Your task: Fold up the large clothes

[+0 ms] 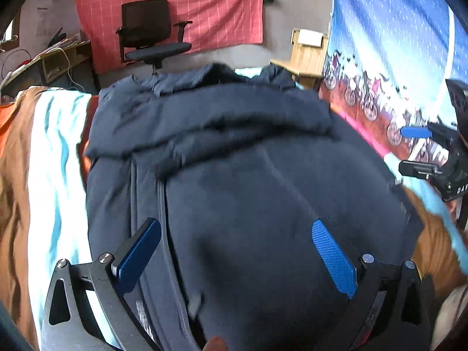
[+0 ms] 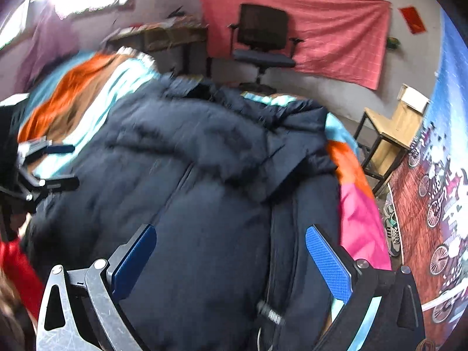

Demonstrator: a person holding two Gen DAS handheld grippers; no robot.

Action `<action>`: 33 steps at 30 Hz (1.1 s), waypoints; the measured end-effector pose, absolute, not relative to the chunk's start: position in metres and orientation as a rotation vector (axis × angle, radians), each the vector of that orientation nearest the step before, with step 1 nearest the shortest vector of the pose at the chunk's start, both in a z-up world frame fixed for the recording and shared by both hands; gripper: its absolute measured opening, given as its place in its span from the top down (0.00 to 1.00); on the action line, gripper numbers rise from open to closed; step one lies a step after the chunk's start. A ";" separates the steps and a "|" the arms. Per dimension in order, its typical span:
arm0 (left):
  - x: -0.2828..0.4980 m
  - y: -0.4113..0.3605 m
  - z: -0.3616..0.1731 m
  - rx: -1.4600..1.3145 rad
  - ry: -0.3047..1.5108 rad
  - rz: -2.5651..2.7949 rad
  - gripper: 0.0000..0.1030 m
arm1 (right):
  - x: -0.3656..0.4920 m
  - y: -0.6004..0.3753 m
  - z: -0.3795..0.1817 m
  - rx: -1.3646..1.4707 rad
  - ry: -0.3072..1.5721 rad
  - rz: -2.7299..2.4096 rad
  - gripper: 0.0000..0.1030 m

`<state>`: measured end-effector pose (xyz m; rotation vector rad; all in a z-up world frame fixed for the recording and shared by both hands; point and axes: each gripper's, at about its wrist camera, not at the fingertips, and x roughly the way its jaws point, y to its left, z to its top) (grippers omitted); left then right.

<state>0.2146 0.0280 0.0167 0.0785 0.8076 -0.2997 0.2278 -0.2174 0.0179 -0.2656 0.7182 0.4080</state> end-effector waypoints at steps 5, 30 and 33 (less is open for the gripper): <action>0.187 0.027 0.003 0.112 0.831 -0.304 0.02 | 0.207 -0.211 -0.008 -0.269 0.802 0.474 0.00; 0.081 0.020 -0.044 0.466 0.935 -0.376 0.02 | 0.127 -0.223 -0.099 -0.684 0.868 0.617 0.00; 0.076 0.018 -0.052 0.504 0.936 -0.368 0.02 | 0.120 -0.222 -0.108 -0.743 0.857 0.615 0.00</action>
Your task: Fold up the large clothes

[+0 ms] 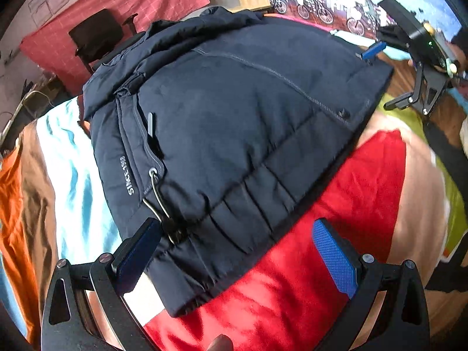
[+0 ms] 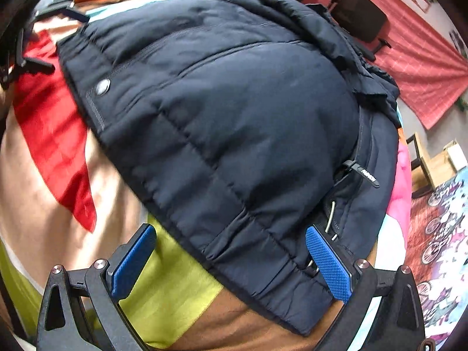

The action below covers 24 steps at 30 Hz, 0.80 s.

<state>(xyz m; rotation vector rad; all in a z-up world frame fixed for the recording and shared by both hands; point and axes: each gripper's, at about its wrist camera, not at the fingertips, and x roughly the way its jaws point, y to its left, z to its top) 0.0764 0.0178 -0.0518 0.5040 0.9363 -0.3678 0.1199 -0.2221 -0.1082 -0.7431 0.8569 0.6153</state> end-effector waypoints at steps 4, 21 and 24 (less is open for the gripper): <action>0.077 0.015 -0.062 0.543 0.922 -0.319 0.02 | 0.113 -0.225 -0.119 -0.803 0.834 0.593 0.00; 0.077 0.006 -0.081 0.713 0.719 -0.111 0.01 | 0.094 -0.217 -0.131 -0.817 0.657 0.361 0.00; 0.077 0.006 -0.078 0.729 0.692 -0.087 0.01 | 0.096 -0.213 -0.128 -0.861 0.598 0.317 0.00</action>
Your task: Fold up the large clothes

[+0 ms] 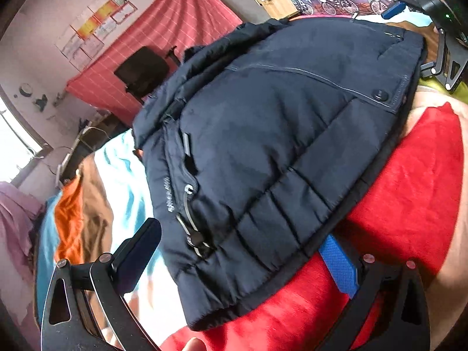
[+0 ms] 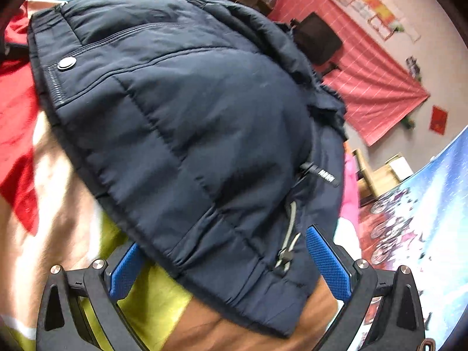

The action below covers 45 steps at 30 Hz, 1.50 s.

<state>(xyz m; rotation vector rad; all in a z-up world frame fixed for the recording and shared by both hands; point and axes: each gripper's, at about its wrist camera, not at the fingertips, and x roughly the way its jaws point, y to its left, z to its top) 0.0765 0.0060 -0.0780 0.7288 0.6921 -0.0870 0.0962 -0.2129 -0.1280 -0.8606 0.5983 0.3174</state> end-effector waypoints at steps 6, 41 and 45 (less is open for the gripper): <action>0.079 0.010 -0.078 0.704 0.720 -0.094 0.01 | 0.098 -0.215 -0.131 -0.894 0.555 0.319 0.01; 0.145 0.011 0.047 0.585 0.467 -0.123 0.89 | 0.177 -0.232 0.001 -0.391 0.635 0.534 0.89; 0.169 0.014 0.078 0.522 0.455 -0.100 0.89 | 0.192 -0.237 0.031 -0.321 0.593 0.523 0.89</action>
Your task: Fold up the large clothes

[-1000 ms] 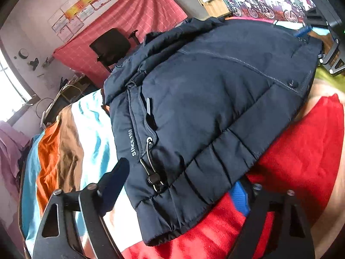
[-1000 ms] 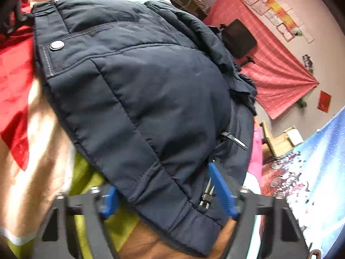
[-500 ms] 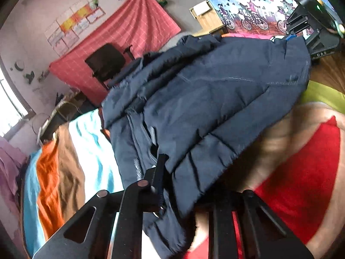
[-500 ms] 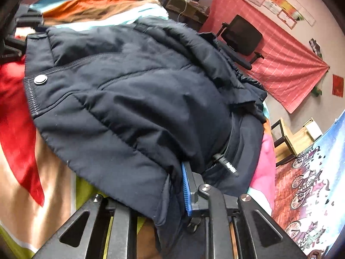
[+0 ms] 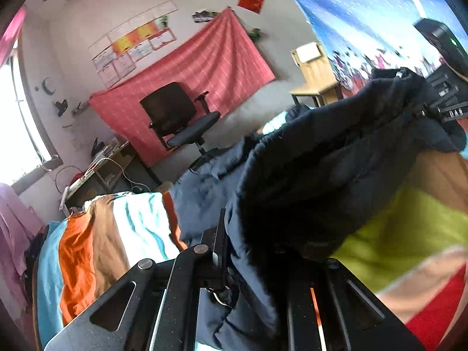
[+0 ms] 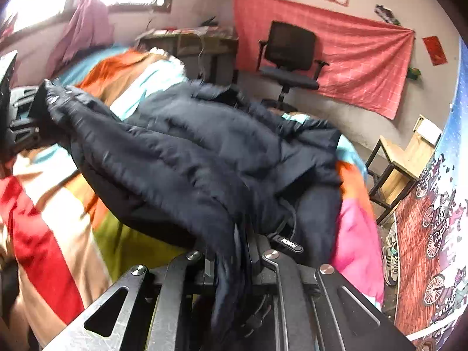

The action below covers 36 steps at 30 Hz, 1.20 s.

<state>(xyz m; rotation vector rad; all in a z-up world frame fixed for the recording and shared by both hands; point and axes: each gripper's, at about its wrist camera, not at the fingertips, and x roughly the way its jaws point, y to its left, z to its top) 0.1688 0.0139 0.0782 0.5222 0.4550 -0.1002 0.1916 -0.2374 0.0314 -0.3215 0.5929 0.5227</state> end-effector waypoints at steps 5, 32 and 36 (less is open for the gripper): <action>0.199 0.016 0.107 0.464 0.464 -0.060 0.91 | 0.214 -0.236 0.063 -0.325 0.525 0.509 0.90; 0.451 0.067 0.128 0.145 0.596 0.185 0.91 | 0.473 -0.172 0.107 -0.360 0.477 0.316 0.90; 0.456 0.089 0.106 -0.059 0.653 0.172 0.87 | 0.487 -0.167 0.083 -0.343 0.503 0.316 0.85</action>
